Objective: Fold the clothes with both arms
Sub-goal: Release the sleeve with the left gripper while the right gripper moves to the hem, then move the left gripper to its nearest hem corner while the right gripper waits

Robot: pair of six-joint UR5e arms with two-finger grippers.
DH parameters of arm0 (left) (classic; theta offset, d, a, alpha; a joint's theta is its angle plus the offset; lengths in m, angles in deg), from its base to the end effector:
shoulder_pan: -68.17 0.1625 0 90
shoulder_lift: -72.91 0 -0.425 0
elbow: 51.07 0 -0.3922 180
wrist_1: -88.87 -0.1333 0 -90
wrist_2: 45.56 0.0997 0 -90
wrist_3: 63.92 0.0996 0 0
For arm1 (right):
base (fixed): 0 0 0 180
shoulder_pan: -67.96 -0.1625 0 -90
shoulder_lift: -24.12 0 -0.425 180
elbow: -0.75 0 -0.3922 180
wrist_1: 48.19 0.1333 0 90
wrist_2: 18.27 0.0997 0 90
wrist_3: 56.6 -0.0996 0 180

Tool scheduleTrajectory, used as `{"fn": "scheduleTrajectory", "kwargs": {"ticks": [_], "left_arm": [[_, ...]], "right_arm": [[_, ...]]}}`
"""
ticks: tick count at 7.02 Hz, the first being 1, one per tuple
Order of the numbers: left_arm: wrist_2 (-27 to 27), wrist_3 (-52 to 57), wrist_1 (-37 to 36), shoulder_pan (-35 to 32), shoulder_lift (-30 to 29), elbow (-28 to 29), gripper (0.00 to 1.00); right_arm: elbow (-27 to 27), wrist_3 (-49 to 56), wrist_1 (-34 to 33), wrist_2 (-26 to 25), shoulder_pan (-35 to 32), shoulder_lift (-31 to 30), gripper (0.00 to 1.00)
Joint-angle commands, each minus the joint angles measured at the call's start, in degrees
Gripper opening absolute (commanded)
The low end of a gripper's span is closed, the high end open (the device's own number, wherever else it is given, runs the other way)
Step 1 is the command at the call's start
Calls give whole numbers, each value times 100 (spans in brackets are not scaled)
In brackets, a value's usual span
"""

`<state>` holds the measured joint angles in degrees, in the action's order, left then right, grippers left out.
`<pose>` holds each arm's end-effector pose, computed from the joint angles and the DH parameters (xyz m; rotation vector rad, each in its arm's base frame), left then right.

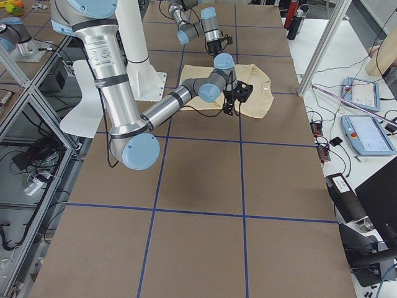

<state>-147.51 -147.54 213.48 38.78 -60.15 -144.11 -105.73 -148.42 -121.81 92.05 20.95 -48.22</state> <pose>0.5323 -0.4291 0.1078 0.2666 1.3894 -0.1856 -0.3294 -0.4982 0.3298 0.0298 -0.9488 0.6326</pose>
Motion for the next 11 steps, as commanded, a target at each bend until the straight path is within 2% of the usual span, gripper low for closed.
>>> {"fn": "scheduleTrajectory", "kwargs": {"ticks": [1, 2, 3, 4, 5, 6, 10, 11], "left_arm": [[-9, 48, -16, -136, 902, -871, 76], [-26, 457, -16, -198, 1235, -1100, 76], [-305, 722, -16, -329, 1587, -1294, 76], [-856, 733, -16, -583, 1799, -1304, 76], [-1253, 733, -7, -820, 1897, -1313, 76], [-1222, 716, -7, -849, 2028, -1487, 76], [-1204, 663, -7, -849, 2082, -1603, 80], [-1204, 672, -7, -840, 2082, -1603, 80]], "right_arm": [[-432, -1026, -3, -456, 742, -112, 99], [-826, -1527, -12, -1076, 1460, -435, 98], [-1282, -2106, -12, -1622, 2224, -786, 98], [-1478, -2686, -20, -2533, 3076, -937, 98], [-1480, -3092, -64, -3325, 3815, -956, 98], [-1376, -3288, -82, -3689, 4205, -965, 97], [-858, -3413, -82, -3799, 4341, -860, 93], [-865, -3413, -82, -3799, 4350, -860, 91]]}}
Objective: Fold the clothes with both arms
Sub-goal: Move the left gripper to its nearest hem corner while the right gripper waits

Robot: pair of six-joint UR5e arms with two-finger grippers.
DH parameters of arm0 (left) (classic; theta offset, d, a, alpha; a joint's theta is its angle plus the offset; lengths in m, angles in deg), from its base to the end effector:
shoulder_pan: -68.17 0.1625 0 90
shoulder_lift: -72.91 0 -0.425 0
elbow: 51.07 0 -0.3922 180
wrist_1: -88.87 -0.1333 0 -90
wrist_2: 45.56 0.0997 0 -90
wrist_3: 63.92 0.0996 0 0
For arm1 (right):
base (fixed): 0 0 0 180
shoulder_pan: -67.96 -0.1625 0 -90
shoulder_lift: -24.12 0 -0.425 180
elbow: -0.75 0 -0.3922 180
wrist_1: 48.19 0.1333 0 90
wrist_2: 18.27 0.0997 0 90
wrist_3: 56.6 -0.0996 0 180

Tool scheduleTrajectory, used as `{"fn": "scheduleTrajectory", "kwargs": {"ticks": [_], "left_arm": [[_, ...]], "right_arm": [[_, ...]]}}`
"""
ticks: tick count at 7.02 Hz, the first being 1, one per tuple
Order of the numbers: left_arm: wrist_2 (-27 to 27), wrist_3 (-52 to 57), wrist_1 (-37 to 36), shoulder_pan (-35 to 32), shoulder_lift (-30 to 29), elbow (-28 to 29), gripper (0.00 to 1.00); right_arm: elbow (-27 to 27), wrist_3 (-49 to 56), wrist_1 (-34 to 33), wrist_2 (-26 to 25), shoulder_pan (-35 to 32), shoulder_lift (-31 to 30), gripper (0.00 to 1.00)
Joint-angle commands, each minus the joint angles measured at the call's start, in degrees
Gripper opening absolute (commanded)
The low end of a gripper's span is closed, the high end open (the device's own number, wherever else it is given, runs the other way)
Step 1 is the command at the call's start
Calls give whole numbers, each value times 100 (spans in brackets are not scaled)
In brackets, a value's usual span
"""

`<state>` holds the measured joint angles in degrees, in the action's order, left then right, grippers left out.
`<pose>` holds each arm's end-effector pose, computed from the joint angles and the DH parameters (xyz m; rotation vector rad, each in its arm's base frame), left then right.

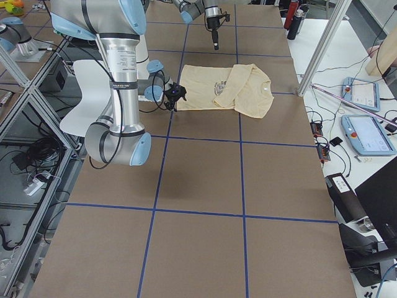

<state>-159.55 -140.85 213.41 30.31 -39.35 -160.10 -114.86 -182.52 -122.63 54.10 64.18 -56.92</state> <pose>0.3917 -0.4221 0.2226 0.2385 1.3245 -0.0884 -0.5140 -0.1978 0.3441 0.0373 -0.9385 0.7773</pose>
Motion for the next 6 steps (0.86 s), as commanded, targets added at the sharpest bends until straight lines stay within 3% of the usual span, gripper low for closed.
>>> {"fn": "scheduleTrajectory", "kwargs": {"ticks": [1, 3, 6], "left_arm": [[0, -6, 0, 7, 11, -5, 80], [0, -6, 0, 15, 11, -5, 80], [0, -6, 0, 15, 2, -5, 81]], "right_arm": [[48, -3, 0, -4, 27, 18, 88], [48, -3, 0, -4, 36, 10, 81], [48, -3, 0, -12, 115, 9, 79]]}}
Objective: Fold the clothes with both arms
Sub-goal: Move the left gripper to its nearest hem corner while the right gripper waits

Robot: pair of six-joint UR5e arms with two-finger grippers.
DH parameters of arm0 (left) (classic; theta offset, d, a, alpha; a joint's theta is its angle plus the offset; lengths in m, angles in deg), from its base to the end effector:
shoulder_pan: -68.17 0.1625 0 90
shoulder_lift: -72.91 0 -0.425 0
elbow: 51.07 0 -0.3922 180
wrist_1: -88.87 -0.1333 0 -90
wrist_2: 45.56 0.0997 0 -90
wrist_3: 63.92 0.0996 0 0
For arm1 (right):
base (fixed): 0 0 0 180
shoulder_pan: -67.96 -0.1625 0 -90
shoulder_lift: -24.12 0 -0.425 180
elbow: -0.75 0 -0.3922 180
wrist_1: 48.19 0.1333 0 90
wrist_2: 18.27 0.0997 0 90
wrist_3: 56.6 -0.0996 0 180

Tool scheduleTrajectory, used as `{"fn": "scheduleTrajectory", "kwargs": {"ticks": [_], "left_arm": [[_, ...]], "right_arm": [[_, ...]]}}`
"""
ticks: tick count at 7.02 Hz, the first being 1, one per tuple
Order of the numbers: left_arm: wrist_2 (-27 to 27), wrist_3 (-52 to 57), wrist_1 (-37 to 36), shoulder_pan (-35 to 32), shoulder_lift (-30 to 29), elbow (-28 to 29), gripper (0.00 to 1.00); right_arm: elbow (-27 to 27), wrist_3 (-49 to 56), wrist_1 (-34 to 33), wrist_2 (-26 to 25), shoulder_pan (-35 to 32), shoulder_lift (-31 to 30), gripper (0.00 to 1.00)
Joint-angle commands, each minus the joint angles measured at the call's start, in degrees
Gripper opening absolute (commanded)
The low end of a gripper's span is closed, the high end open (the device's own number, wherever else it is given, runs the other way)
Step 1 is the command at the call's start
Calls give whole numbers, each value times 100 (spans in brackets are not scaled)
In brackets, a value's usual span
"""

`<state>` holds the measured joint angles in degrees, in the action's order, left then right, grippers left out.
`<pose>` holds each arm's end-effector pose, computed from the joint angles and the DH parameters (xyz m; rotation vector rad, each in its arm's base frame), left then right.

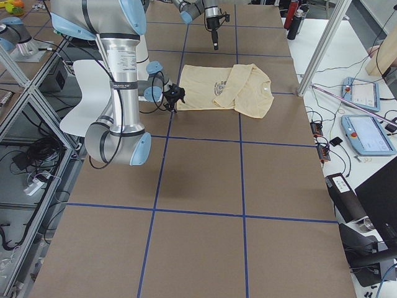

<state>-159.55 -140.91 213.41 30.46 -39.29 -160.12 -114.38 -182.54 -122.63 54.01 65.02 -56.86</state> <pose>0.3927 -0.4209 0.2231 0.2357 1.3243 -0.0873 -0.5190 -0.1905 0.3474 0.0341 -0.9311 0.7643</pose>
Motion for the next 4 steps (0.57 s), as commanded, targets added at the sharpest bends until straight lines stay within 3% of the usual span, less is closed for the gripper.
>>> {"fn": "scheduleTrajectory", "kwargs": {"ticks": [1, 3, 4], "left_arm": [[9, 0, 0, 0, -4, -2, 81], [0, 0, 0, 0, -4, -2, 83], [0, 0, 0, 0, -4, -2, 83]], "right_arm": [[0, 0, 0, 6, 39, -5, 76], [9, 0, 0, -3, 39, -14, 53], [0, 0, 0, -3, 39, -6, 30]]}}
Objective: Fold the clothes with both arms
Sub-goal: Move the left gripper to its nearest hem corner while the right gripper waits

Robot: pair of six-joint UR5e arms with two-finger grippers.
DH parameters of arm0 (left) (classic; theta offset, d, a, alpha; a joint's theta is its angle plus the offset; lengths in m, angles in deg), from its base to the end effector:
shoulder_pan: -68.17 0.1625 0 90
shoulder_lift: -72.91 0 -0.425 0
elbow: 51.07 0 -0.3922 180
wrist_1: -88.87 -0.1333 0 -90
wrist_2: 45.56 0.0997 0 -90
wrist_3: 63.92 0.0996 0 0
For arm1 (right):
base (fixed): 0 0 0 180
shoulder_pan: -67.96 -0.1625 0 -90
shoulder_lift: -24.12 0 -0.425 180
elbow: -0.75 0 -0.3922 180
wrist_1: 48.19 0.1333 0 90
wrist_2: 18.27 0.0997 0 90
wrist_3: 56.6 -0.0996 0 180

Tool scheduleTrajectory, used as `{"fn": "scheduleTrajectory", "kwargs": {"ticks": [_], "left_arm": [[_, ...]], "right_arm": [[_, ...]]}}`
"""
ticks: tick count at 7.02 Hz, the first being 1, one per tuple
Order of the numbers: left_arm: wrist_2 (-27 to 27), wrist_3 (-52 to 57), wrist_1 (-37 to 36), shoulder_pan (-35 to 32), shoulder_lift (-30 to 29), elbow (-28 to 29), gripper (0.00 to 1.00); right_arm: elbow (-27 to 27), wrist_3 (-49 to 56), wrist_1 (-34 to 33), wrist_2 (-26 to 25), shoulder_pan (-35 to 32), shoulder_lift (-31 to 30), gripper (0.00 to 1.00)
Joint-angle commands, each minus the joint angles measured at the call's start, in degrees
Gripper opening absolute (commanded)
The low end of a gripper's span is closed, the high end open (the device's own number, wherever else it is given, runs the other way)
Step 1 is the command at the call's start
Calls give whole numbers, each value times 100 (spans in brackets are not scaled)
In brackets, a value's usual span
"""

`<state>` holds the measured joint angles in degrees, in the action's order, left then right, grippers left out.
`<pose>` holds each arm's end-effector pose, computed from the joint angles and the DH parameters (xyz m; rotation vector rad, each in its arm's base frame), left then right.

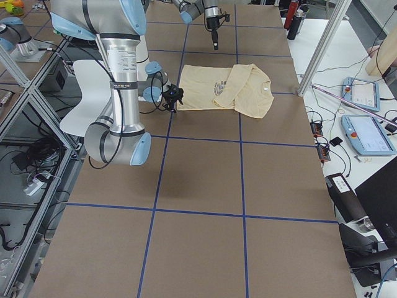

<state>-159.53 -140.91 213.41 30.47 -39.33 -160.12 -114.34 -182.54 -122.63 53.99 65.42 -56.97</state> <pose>0.3928 -0.4209 0.2227 0.2362 1.3248 -0.0871 -0.5201 -0.1869 0.3487 0.0321 -0.9284 0.7578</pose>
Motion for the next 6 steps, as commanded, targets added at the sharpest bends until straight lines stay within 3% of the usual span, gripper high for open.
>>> {"fn": "scheduleTrajectory", "kwargs": {"ticks": [1, 4, 6], "left_arm": [[-3, 0, 0, 0, 0, -3, 83], [-3, 0, 0, 0, 9, -3, 83], [58, -602, -9, -9, 236, -90, 83]], "right_arm": [[-22, 0, 0, -1, -10, 6, 0], [-92, 0, 0, 8, -27, -20, 0], [-425, 44, 0, 34, -98, -282, 0]]}}
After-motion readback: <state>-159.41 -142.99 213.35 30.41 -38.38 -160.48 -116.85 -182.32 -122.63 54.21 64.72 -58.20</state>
